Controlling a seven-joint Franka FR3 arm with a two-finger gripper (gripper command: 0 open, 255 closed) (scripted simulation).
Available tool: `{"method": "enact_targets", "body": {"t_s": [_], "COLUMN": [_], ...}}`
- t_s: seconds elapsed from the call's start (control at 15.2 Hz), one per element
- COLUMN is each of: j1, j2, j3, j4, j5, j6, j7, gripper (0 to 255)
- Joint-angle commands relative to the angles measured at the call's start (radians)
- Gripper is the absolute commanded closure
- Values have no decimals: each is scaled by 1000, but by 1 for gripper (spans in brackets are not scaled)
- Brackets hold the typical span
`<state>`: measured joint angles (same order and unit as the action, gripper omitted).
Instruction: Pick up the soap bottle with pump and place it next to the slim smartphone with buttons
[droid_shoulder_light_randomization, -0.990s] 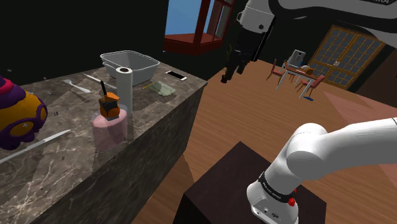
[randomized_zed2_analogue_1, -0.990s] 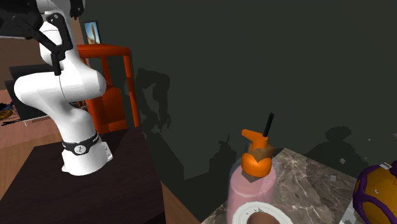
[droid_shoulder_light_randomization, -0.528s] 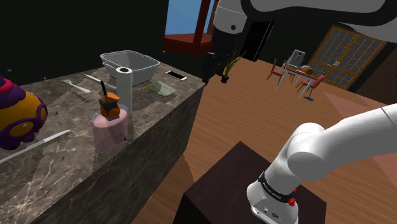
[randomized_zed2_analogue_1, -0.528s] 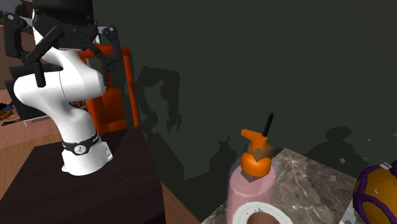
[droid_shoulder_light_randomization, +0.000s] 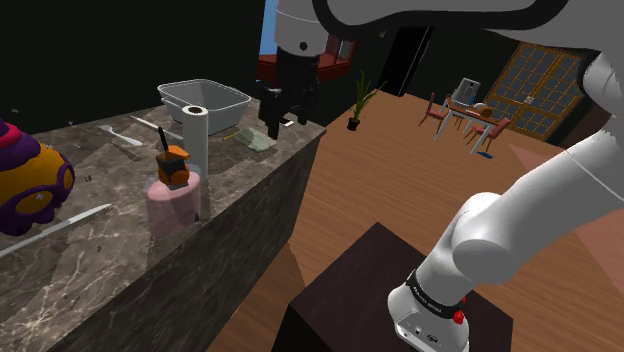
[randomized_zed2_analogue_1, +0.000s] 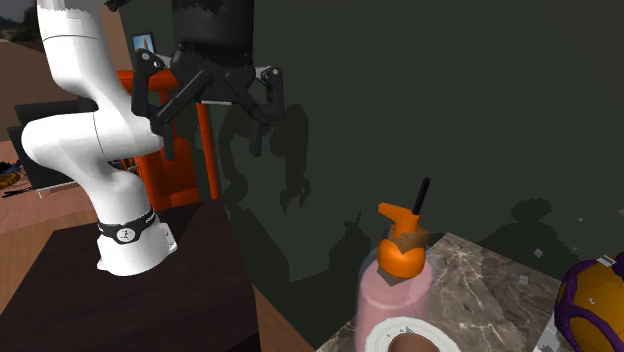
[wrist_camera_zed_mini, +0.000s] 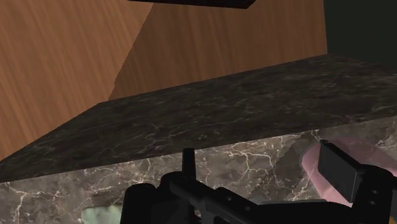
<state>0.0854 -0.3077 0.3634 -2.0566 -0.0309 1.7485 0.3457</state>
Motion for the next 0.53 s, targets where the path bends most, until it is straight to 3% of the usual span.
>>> {"method": "enact_targets", "body": {"t_s": [0.0, 0.46], "j1": [6, 54], "j2": [72, 353], "j3": [38, 141], "j4": [56, 293], "j5": [-20, -145], "j6": [5, -16], "j7": [52, 229], "gripper": [0, 0]}}
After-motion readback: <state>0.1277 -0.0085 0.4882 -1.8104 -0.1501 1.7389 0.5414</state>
